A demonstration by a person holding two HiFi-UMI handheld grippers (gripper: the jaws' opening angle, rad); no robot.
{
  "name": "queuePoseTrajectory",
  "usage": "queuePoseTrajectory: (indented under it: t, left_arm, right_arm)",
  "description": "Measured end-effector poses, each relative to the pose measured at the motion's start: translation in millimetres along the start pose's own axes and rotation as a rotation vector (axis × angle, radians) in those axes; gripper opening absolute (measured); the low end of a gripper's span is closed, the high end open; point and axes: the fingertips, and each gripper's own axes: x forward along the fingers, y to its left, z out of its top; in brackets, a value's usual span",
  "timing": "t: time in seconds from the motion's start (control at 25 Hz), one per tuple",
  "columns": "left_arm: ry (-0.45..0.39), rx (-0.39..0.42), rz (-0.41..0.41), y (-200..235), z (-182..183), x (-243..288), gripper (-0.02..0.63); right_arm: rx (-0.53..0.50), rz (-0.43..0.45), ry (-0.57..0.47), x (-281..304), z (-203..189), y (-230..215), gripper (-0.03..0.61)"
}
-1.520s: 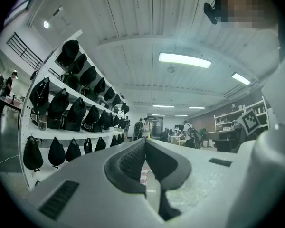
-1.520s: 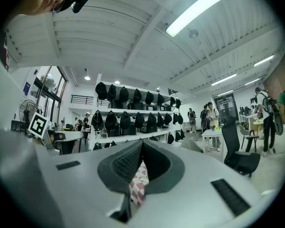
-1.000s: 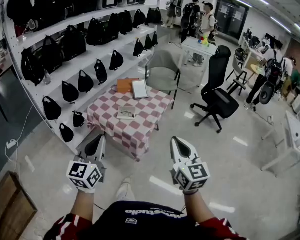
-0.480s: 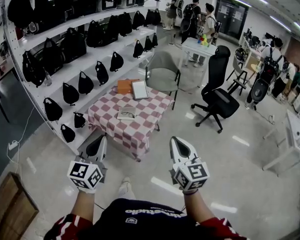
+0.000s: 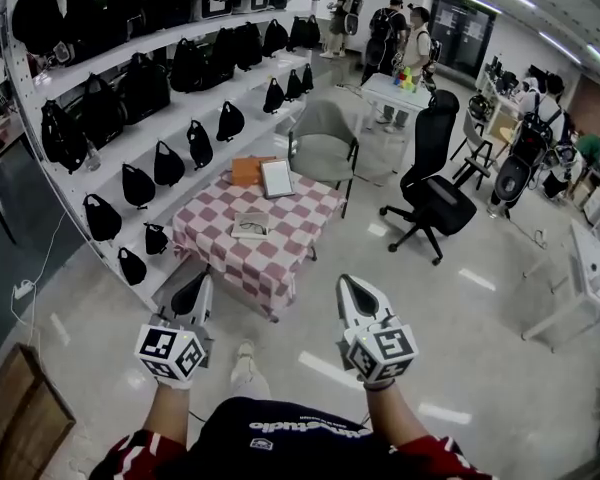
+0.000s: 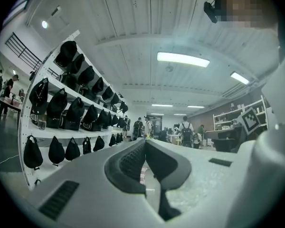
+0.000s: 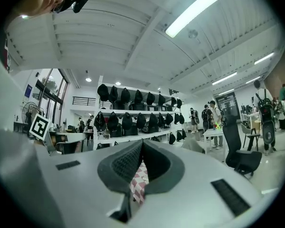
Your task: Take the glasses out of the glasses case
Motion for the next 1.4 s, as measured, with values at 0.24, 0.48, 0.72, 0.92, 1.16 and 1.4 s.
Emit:
queuePoseTrajectory:
  t: [0.24,0.48,0.72,0.92,1.16,1.4]
  left_arm:
    - [0.021,0.008,0.007,7,-7,1,0.006]
    - [0.023,0.023,-0.005,6,-7,10,0.006]
    - [0.028,0.014,-0.017,11,-10,24,0.006]
    - [0.021,0.009,-0.035,18,-12,43,0.006]
    - [0.029,0.003,-0.049,35,-18,71,0.006]
    - [0.040,-0.001,-0.060,59,-21,102,0.006]
  right_arm:
    - [0.004,0.003,0.010,4,-4,1,-0.006]
    - [0.010,-0.004,0.014,5,-8,-4,-0.007]
    - [0.004,-0.014,0.020,13,-7,-10,-0.006]
    - [-0.005,-0.028,0.022,25,-7,-18,-0.006]
    - [-0.006,-0.043,0.035,51,-7,-28,-0.006]
    - [-0.008,-0.054,0.048,87,-4,-33,-0.006]
